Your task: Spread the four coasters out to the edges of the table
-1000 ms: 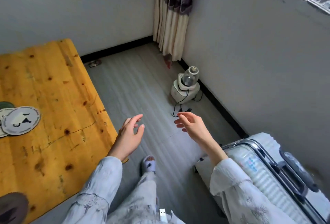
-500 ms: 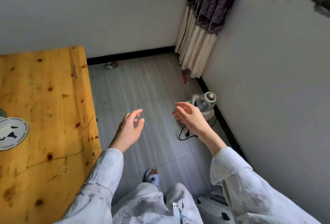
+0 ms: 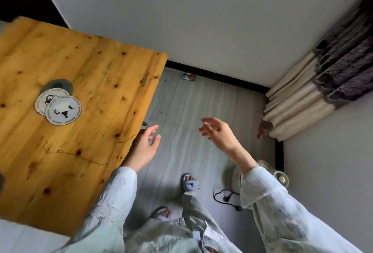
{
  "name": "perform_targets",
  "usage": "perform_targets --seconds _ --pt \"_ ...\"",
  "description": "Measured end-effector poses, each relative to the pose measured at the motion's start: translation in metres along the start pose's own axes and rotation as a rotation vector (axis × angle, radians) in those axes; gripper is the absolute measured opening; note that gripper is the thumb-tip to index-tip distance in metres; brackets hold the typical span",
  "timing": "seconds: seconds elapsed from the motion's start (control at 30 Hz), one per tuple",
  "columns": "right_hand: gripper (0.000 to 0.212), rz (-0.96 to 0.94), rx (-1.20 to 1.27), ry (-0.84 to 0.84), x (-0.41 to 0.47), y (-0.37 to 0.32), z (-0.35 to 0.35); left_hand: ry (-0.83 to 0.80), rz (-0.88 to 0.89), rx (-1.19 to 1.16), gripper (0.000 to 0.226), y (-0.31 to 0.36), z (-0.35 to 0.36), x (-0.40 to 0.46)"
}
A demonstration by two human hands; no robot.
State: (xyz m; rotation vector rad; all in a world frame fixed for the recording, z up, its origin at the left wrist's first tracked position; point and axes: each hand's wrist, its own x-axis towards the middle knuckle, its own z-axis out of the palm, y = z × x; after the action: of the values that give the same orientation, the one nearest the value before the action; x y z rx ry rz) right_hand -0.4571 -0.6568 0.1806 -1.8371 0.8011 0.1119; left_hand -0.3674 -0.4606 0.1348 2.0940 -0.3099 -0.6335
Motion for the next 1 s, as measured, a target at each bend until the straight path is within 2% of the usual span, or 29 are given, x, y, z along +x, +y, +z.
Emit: perform_targets --seconds 0.27,0.43,0.57,0.77,0.9,1.0 --pt "0.026 -0.137 -0.172 -0.272 0.078 -0.04 -0.016 0.243 -0.173 -0.06 0.035 0.011 0.011 0.019" --pt "0.027 -0.181 -0.271 -0.443 0.117 -0.069 0.013 0.379 -0.308 -0.149 0.035 -0.003 -0.002 0.026" --pt "0.026 -0.267 -0.377 -0.551 0.145 -0.093 0.053 0.455 -0.34 -0.107 0.036 -0.025 -0.016 0.031" --pt "0.028 -0.412 -0.587 -0.675 0.192 -0.125 0.132 0.508 -0.531 -0.003 0.048 -0.076 -0.039 0.056" --pt "0.031 -0.518 -0.739 -0.763 0.214 -0.141 0.178 0.422 -0.71 0.056 0.064 -0.106 -0.056 0.073" --pt "0.032 -0.572 -0.785 -0.808 0.227 -0.149 0.208 0.388 -0.776 0.061 0.073 -0.121 -0.071 0.085"
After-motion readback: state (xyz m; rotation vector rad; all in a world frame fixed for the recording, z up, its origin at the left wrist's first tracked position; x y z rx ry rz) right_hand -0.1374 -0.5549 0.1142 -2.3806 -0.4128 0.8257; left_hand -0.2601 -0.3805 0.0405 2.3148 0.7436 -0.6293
